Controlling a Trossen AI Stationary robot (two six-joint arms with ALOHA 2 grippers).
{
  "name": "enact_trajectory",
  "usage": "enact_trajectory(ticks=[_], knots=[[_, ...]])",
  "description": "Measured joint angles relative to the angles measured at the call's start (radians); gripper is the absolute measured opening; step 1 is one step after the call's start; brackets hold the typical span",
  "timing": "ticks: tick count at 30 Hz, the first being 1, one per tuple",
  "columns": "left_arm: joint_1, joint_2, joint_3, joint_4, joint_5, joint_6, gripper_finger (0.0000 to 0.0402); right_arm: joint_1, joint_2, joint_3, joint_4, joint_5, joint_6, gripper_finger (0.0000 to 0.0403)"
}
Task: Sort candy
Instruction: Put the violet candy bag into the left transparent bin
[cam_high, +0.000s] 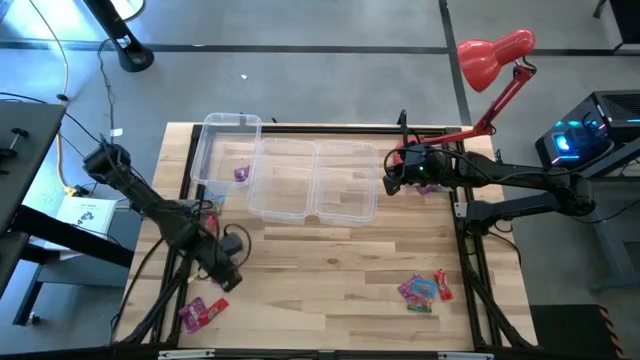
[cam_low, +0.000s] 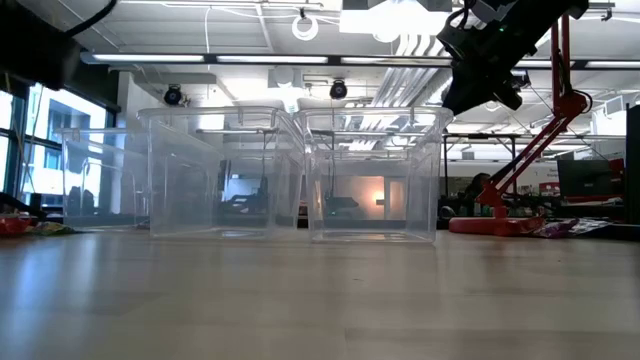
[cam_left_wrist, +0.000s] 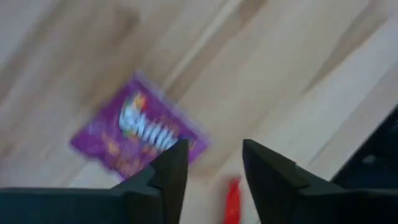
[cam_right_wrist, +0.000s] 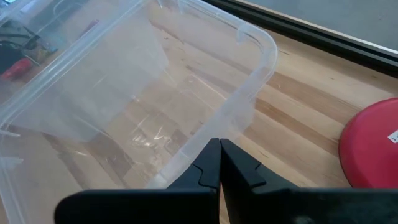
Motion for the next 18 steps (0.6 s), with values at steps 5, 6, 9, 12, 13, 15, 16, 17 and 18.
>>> enact_trajectory(ticks=[5, 6, 9, 12, 13, 15, 16, 17, 18], knots=[[-0.070, 0.074, 0.000, -0.077, -0.004, -0.079, 0.0191, 0.000, 0.000, 0.000, -0.004, 0.021, -0.001, 0.0000], [-0.080, 0.086, 0.000, -0.079, -0.017, -0.094, 0.0198, 0.000, 0.000, 0.000, -0.004, 0.024, -0.001, 0.0000], [-0.095, 0.129, 0.000, -0.078, -0.056, -0.116, 0.0215, 0.000, 0.000, 0.000, -0.006, 0.025, -0.001, 0.0000], [-0.096, 0.188, 0.000, -0.078, -0.055, -0.118, 0.0228, 0.000, 0.000, 0.000, -0.017, 0.025, 0.000, 0.0000], [-0.096, 0.208, 0.000, -0.078, -0.051, -0.120, 0.0231, 0.000, 0.000, 0.000, -0.020, 0.025, 0.001, 0.0000], [-0.096, 0.250, 0.001, -0.076, -0.039, -0.135, 0.0236, 0.000, 0.000, 0.000, -0.022, 0.025, 0.000, 0.0000], [-0.096, 0.264, 0.005, -0.073, -0.038, -0.138, 0.0237, 0.000, 0.000, 0.000, -0.022, 0.025, 0.000, 0.0000], [-0.096, 0.280, 0.006, -0.067, -0.038, -0.138, 0.0238, 0.000, 0.000, 0.000, -0.022, 0.025, 0.000, 0.0000], [-0.096, 0.292, 0.006, -0.063, -0.039, -0.137, 0.0239, 0.000, 0.000, 0.000, -0.022, 0.025, 0.000, 0.0000]])
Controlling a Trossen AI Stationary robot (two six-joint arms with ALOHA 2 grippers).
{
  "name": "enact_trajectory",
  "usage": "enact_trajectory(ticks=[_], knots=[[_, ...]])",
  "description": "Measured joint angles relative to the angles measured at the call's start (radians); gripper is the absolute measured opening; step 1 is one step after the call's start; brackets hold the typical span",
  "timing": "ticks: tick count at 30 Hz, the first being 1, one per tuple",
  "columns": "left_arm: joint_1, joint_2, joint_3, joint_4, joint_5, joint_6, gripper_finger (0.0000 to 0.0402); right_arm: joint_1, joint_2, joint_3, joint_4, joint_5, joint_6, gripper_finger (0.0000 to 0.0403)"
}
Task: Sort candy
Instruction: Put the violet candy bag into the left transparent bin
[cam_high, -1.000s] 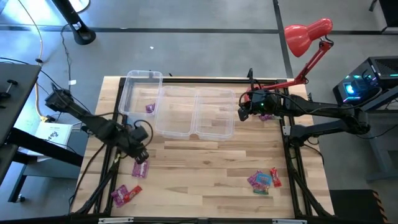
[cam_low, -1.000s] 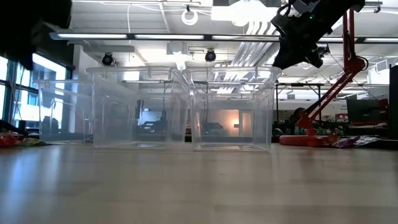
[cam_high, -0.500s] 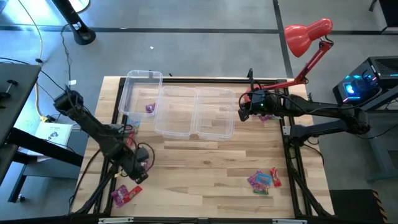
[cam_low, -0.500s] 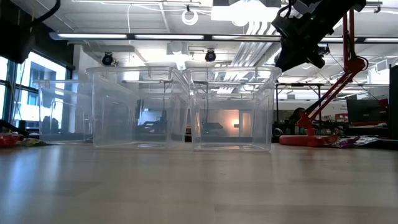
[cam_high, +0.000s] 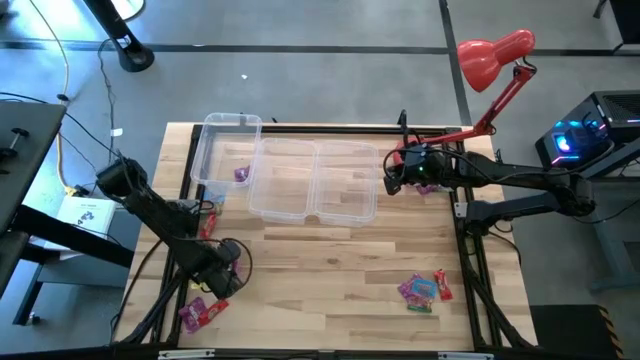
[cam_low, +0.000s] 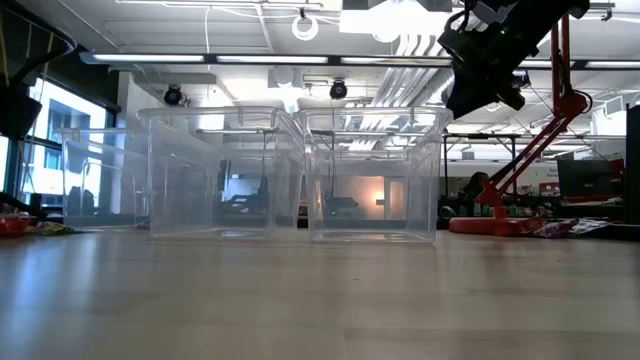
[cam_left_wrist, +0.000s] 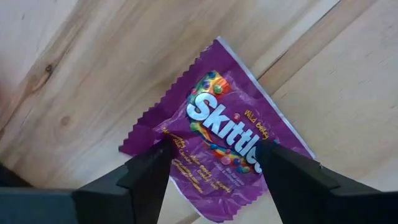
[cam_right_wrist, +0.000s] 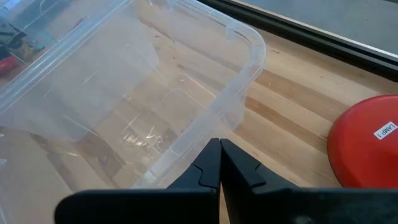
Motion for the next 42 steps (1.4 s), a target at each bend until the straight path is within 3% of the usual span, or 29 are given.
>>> enact_trajectory(ticks=[3, 6, 12, 14, 20, 23, 27, 29, 35, 42], knots=[[0.005, 0.021, 0.001, 0.015, -0.003, 0.018, 0.0234, 0.000, 0.000, 0.000, 0.000, 0.000, 0.002, 0.0000], [0.011, 0.020, 0.000, 0.023, -0.003, 0.018, 0.0201, 0.000, 0.000, 0.000, 0.000, 0.000, 0.002, 0.0000], [0.013, -0.037, -0.003, 0.019, -0.031, 0.018, 0.0039, 0.000, 0.000, 0.000, -0.001, -0.001, 0.008, 0.0000], [0.013, -0.080, -0.002, -0.019, -0.072, 0.018, 0.0019, 0.000, 0.000, 0.000, -0.003, -0.002, 0.009, 0.0000], [0.019, -0.282, 0.122, -0.190, -0.231, 0.128, 0.0015, 0.000, 0.000, 0.000, -0.003, -0.003, 0.010, 0.0000], [0.046, -0.392, 0.242, -0.288, -0.466, 0.181, 0.0007, 0.000, 0.000, 0.000, -0.003, -0.003, 0.011, 0.0000], [0.097, -0.490, 0.387, -0.378, -0.870, 0.288, 0.0008, 0.000, 0.000, 0.000, -0.003, -0.003, 0.026, 0.0000], [0.156, -0.523, 0.431, -0.447, -0.967, 0.356, 0.0008, 0.000, 0.000, 0.000, -0.003, -0.003, 0.025, 0.0000], [0.490, -0.562, 0.416, -0.749, -0.842, 0.396, 0.0014, 0.000, 0.000, 0.000, -0.003, -0.003, 0.026, 0.0000], [0.725, -0.580, 0.330, -0.660, -0.807, 0.554, 0.0086, 0.000, 0.000, 0.000, -0.003, -0.003, 0.026, 0.0000]])
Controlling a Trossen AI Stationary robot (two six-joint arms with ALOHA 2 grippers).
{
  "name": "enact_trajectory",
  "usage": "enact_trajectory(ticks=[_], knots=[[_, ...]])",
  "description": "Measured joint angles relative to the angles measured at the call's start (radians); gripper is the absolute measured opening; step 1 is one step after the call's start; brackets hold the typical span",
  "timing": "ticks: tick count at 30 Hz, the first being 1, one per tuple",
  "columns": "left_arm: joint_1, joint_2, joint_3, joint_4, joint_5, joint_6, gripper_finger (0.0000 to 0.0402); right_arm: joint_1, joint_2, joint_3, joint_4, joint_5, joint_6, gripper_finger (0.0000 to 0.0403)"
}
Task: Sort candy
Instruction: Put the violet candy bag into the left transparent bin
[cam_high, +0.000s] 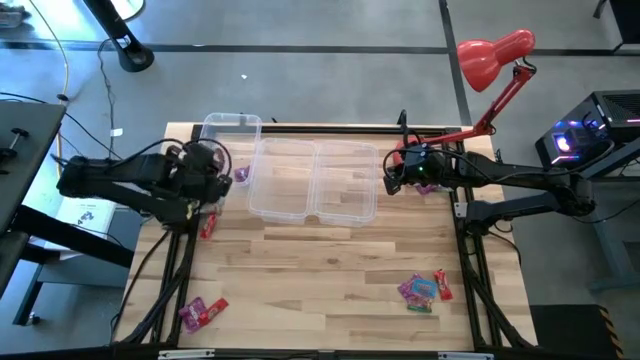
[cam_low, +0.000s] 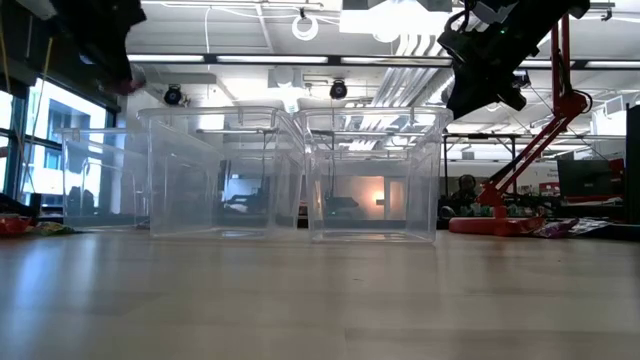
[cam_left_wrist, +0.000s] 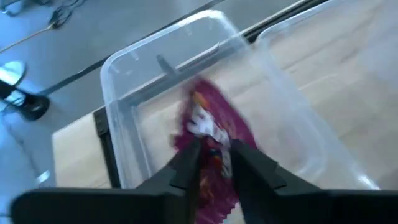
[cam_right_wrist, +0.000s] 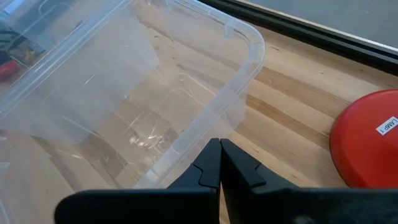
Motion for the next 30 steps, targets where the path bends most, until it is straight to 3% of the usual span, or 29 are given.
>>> enact_trajectory(ticks=[8, 11, 14, 17, 23, 30], knots=[[0.149, -0.003, -0.016, 0.062, 0.054, 0.058, 0.0194, 0.000, 0.000, 0.000, 0.000, 0.000, 0.000, 0.0000], [0.154, -0.011, -0.016, 0.162, 0.256, 0.101, 0.0224, 0.000, 0.000, 0.000, 0.000, -0.006, 0.000, 0.0000], [0.118, -0.002, -0.016, 0.256, 0.564, 0.145, 0.0241, 0.000, 0.000, 0.000, 0.000, -0.007, 0.000, 0.0000], [0.027, 0.033, -0.016, 0.277, 0.779, 0.065, 0.0243, 0.000, 0.000, 0.000, 0.000, -0.007, -0.005, 0.0000], [-0.287, 0.174, -0.022, 0.220, 0.834, -0.176, 0.0235, 0.000, 0.000, 0.000, -0.006, -0.007, -0.008, 0.0000], [-0.596, 0.406, -0.093, 0.288, 1.066, -0.348, 0.0234, 0.000, 0.000, 0.000, -0.008, -0.002, -0.008, 0.0000]])
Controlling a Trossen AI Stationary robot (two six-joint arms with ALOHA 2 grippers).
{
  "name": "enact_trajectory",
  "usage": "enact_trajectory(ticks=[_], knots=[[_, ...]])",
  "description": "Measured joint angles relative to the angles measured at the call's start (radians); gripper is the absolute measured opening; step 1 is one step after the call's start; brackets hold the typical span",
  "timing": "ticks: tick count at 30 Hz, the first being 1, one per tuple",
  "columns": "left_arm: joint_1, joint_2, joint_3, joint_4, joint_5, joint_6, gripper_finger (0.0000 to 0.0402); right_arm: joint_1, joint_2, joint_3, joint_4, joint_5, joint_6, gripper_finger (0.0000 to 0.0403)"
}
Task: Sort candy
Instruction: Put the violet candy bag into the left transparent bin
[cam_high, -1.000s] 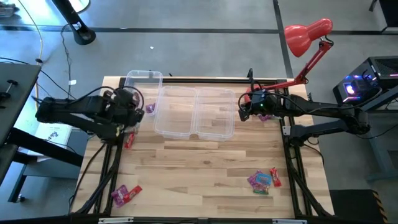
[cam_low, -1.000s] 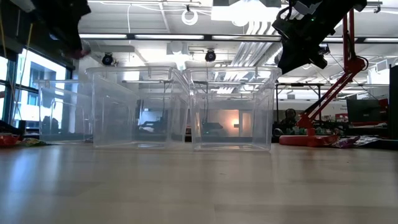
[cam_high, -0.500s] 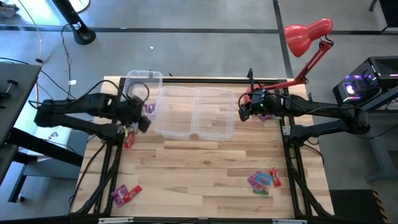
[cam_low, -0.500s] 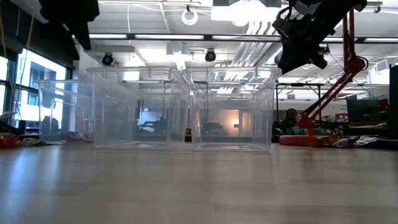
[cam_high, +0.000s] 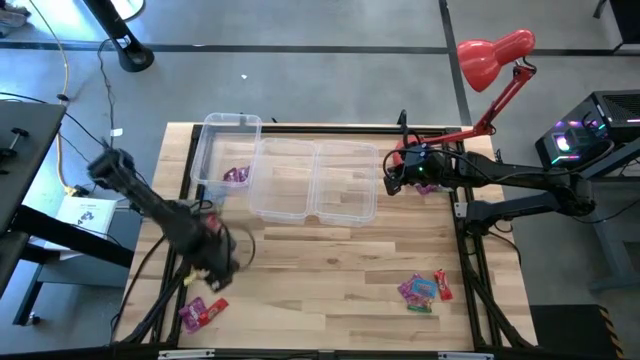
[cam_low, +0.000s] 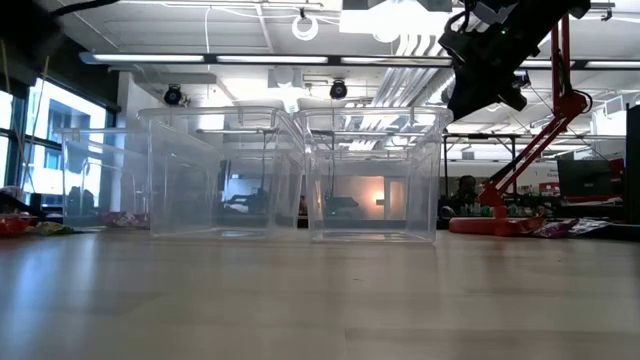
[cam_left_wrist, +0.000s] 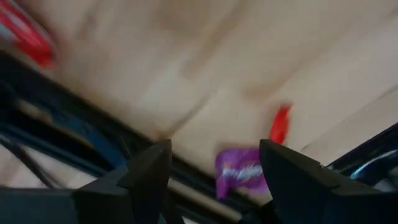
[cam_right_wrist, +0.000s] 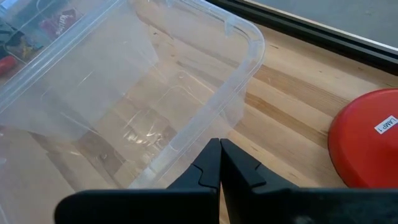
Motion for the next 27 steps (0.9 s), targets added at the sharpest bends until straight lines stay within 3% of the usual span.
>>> enact_trajectory(ticks=[4, 9, 21, 27], knots=[[-0.111, 0.109, -0.055, 0.158, 0.092, -0.031, 0.0234, 0.000, 0.000, 0.000, 0.000, 0.003, 0.000, 0.0000], [-0.170, 0.199, -0.122, 0.291, 0.192, -0.057, 0.0234, 0.000, 0.000, 0.000, 0.000, 0.003, 0.000, 0.0000], [-0.240, 0.240, -0.257, 0.555, 0.220, -0.155, 0.0232, 0.000, 0.000, 0.000, -0.001, 0.004, 0.000, 0.0000], [-0.261, 0.241, -0.261, 0.555, 0.232, -0.161, 0.0170, 0.000, 0.000, 0.000, -0.001, 0.008, 0.000, 0.0000]])
